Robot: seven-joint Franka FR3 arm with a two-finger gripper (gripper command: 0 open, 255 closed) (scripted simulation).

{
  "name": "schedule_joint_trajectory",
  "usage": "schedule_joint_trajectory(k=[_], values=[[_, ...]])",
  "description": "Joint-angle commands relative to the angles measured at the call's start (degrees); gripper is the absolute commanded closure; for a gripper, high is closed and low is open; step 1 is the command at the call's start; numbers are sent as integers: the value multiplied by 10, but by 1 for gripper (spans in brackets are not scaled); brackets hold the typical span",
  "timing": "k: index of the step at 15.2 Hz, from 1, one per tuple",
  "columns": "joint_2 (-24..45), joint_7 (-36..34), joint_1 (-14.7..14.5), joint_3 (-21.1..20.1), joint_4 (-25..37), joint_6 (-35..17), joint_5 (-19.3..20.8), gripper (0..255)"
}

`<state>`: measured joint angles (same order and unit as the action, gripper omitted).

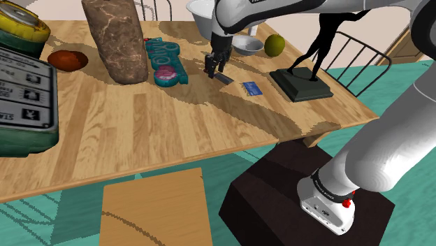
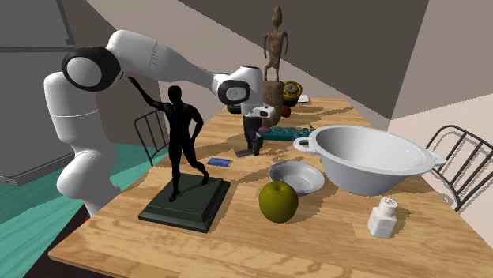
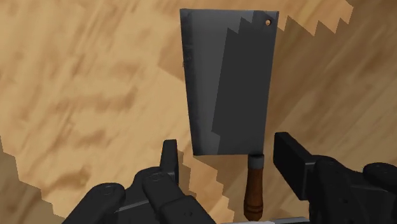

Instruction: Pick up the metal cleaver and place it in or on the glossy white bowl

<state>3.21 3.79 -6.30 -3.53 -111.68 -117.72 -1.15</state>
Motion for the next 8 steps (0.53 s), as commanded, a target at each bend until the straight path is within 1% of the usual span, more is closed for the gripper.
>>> schedule_joint_trajectory(k=[1, 8], values=[[1, 0, 0, 0, -1, 0, -1, 255], [6, -2, -2, -1, 8, 3, 0, 255]])
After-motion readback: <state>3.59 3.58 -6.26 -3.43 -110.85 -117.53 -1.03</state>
